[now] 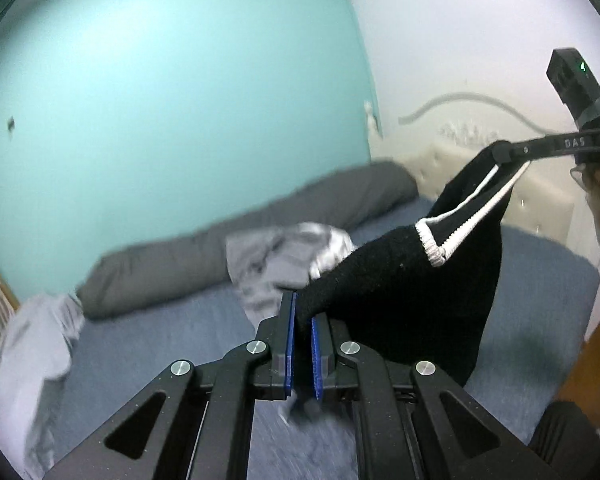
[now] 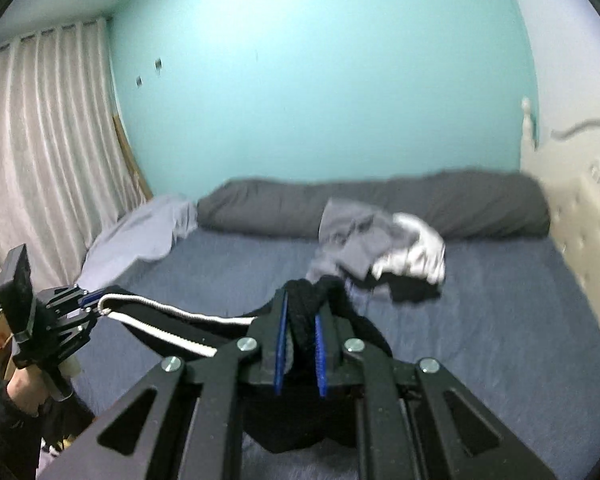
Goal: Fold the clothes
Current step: 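Lift the black hoodie up off the bed with both grippers, letting it hang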
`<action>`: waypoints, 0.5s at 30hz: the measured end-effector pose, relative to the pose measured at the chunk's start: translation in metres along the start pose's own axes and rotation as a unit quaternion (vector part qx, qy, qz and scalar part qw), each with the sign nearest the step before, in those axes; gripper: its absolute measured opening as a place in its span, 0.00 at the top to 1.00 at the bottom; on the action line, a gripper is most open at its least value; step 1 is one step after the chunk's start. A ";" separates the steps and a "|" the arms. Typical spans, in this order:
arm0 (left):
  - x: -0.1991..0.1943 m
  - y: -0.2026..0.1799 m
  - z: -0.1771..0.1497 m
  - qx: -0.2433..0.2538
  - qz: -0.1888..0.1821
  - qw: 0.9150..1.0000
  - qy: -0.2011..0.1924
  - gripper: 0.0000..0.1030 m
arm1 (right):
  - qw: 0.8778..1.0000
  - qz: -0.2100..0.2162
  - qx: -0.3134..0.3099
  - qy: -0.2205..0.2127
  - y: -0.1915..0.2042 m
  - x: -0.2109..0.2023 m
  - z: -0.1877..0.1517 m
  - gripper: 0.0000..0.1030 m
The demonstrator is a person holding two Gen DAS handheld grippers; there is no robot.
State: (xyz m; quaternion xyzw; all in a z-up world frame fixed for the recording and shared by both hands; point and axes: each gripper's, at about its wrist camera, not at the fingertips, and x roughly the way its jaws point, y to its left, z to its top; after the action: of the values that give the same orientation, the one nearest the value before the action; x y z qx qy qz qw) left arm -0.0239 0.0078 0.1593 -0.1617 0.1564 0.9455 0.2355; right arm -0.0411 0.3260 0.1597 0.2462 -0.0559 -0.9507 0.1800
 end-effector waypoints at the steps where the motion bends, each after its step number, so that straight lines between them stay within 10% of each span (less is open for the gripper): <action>1: -0.009 0.002 0.013 -0.001 0.002 1.000 -0.012 0.93 | 1.000 -0.001 -0.002 -0.011 0.003 -0.010 0.012 0.89; 7: -0.049 0.003 0.057 -0.005 -0.011 0.999 -0.053 0.93 | 0.999 -0.019 -0.015 -0.041 0.009 -0.039 0.050 0.89; 15: -0.002 0.000 -0.001 -0.024 -0.040 0.999 0.015 0.93 | 0.999 -0.019 0.008 0.024 -0.009 0.017 0.000 0.89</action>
State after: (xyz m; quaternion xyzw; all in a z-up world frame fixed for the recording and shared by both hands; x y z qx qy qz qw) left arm -0.0215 0.0070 0.1594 -0.1879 0.1308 0.9362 0.2667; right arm -0.0581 0.3278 0.1506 0.2715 -0.0547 -0.9472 0.1614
